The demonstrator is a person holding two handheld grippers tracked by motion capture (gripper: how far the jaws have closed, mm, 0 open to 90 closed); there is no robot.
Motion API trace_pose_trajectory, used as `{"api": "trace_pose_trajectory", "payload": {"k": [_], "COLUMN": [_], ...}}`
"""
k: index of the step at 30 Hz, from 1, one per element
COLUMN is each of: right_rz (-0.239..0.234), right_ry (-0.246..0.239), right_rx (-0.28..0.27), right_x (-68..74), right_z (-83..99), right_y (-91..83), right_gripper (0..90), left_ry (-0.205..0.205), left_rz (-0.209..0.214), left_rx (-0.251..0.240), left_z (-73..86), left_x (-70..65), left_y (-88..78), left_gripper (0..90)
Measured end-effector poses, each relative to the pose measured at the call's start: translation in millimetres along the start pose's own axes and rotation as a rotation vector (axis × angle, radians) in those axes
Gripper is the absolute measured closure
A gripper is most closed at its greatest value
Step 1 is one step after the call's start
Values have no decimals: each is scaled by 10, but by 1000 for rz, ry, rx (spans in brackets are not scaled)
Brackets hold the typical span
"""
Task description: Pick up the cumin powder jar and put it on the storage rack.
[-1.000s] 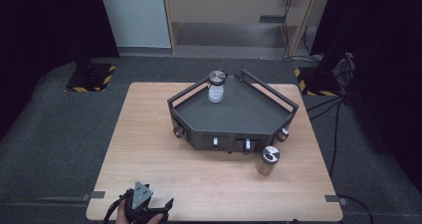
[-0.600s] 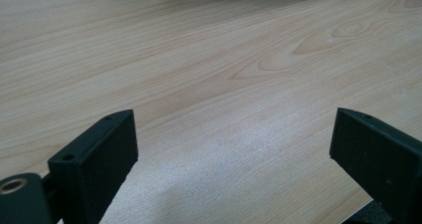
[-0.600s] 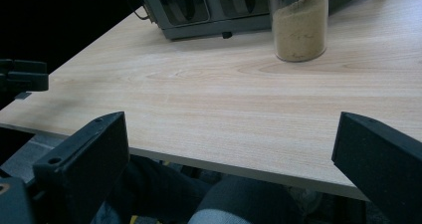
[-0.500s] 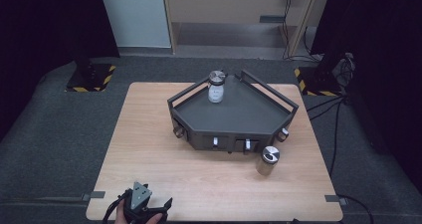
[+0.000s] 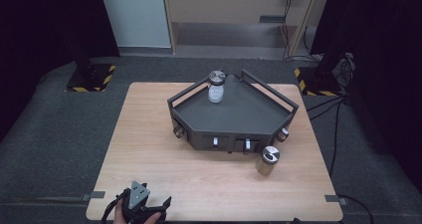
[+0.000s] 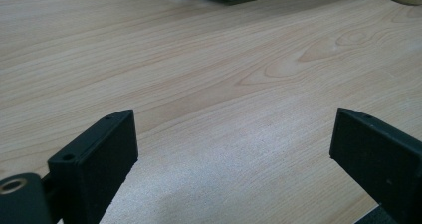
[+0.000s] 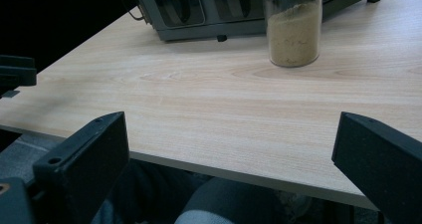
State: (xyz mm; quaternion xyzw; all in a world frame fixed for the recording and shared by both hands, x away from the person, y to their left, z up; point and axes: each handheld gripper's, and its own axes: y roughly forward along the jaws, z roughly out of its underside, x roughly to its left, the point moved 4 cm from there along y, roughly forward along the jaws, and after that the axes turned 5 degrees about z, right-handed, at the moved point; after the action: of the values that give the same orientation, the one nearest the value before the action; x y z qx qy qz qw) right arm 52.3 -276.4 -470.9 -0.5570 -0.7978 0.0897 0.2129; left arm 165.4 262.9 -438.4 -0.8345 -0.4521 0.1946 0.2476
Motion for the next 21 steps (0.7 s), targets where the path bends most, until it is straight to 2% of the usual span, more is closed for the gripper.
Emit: {"api": "trace_pose_trajectory", "payload": {"k": [13,21], "right_rz": [43,89], "right_ry": [-46,-112], "right_rx": [-16,-31], "right_x": [50,110], "right_z": [-19,-214], "right_y": [-15,60], "right_gripper": [16,16], "left_ry": [-10,-15], "left_rz": [6,-1], "left_rx": [2,-1], "left_z": [4,10], "left_x": [15,24], "left_y": [5,-6], "left_gripper": [40,40]}}
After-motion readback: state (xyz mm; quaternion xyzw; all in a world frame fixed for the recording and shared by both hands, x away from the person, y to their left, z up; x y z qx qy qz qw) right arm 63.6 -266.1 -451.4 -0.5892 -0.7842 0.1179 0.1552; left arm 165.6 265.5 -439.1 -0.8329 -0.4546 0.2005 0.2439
